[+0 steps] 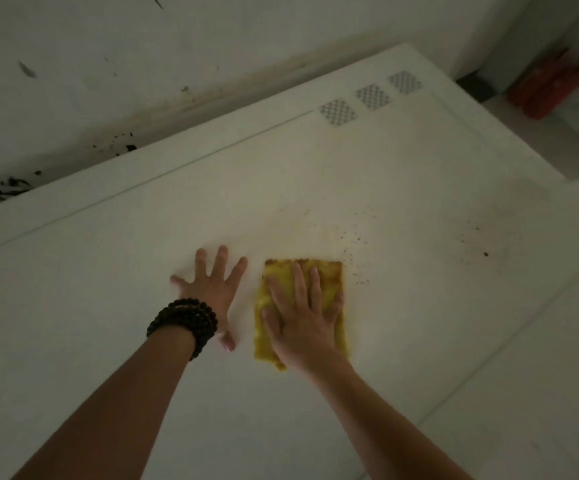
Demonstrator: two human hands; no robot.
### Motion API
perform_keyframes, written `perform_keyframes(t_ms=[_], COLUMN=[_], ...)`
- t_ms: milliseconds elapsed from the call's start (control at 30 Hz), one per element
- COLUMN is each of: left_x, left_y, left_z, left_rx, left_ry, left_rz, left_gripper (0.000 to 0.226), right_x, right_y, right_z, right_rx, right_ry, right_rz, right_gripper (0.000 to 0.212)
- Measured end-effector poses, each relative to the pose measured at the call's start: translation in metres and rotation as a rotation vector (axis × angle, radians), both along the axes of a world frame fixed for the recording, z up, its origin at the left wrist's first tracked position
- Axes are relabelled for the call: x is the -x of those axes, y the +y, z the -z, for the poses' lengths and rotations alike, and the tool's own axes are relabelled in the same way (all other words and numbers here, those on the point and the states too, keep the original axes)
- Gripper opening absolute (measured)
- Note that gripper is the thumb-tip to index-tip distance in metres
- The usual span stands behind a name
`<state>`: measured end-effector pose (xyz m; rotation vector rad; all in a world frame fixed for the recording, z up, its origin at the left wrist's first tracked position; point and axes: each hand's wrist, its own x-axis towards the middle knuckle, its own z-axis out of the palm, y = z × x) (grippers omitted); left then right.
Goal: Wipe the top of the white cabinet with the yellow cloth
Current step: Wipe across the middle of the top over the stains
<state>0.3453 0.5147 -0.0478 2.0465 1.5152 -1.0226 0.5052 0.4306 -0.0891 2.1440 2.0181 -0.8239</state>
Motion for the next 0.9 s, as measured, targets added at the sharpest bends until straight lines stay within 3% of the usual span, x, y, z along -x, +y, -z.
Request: perform_keyframes(t_ms=[200,400,733,800,900], left_x=[0.0,0.013,0.018,0.02,0.037], left_y=[-0.007,-0.008,-0.008,-0.009,0.007], left_z=[-0.001,0.006,0.007,0.007,-0.003], left_rx=[-0.059,-0.028,-0.022,-0.027,-0.099], left_ry=[-0.036,-0.052,-0.056,-0.086,-0.183], left_rz=[-0.08,-0.279,-0.228,-0.248,-0.285], left_gripper=[0.154,0.16,0.158,0.153,0.127], right_x=[0.0,0.014,0.038,0.032,0.019], right_y=[-0.034,0.04,0.15,0.132,0.095], right_z=[0.001,0.002,0.005,0.005,0.002], right_rx=[0.038,0.0,-0.053,-0.054,-0.033], right_ry=[-0.065,-0.038,-0.001,0.003,-0.037], right_rz=[-0.001,-0.049,-0.241,-0.262,-0.307], right_gripper=[0.058,0.058,0.059,0.058,0.058])
